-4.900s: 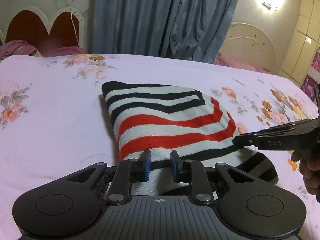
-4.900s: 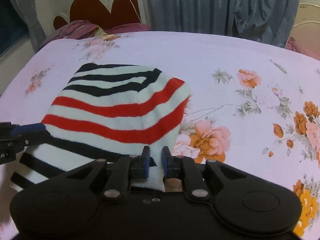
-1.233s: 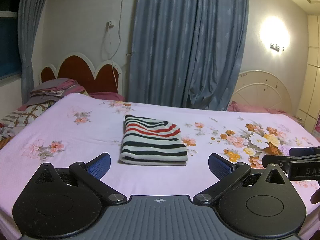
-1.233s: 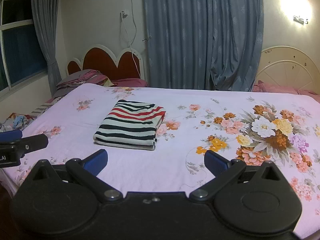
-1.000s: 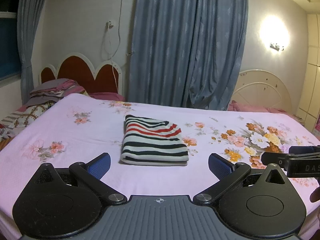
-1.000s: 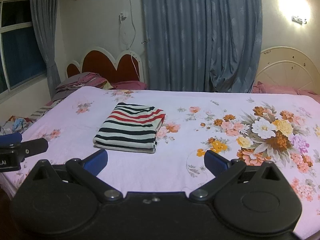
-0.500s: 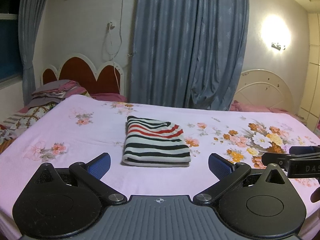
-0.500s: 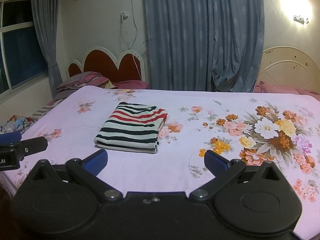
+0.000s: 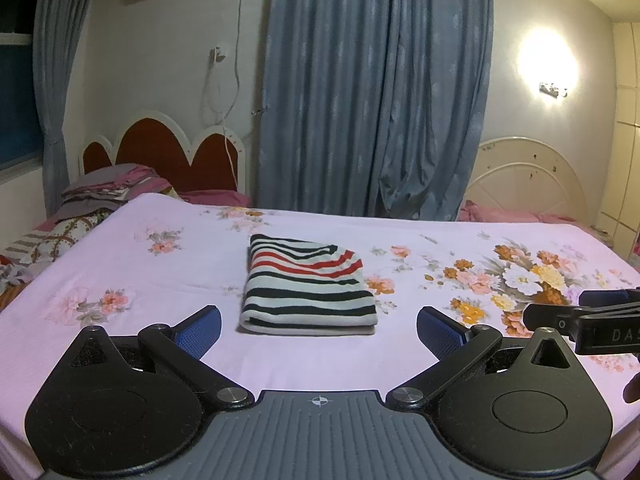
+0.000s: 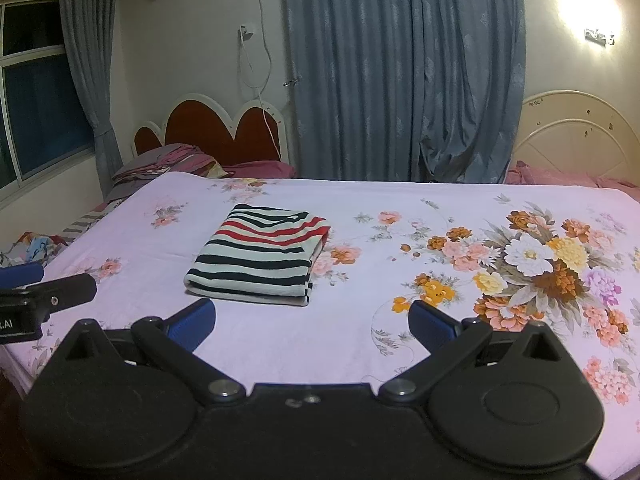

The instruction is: Fold small clothes

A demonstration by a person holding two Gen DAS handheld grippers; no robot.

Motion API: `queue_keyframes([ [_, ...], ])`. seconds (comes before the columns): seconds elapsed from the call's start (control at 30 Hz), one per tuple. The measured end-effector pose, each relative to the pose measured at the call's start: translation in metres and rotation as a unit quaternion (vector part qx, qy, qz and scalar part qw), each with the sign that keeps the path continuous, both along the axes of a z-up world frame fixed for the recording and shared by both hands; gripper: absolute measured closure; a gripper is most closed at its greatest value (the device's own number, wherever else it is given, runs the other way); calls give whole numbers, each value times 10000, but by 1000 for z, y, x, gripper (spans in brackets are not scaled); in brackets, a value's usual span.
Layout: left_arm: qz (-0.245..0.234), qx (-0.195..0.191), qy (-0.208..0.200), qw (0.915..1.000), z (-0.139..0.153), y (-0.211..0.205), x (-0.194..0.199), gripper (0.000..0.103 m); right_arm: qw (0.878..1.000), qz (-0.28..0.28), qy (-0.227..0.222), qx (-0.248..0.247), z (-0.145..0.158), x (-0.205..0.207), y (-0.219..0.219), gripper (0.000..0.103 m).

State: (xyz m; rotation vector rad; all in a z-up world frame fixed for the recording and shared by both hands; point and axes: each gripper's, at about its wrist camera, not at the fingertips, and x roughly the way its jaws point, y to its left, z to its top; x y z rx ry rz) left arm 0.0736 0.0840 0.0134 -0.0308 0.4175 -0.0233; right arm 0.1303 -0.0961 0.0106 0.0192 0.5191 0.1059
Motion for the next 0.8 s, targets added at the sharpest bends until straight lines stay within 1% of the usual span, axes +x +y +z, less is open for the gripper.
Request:
queue_keyframes([
  [0.63,-2,38,-44,10000,3,-1,2,0,10000,14,-13,-16,0,1,-4,1],
  [0.8,-19,73,-139,9999,5,-2,3,0,10000,18,-16,-11,0,1,-4,1],
])
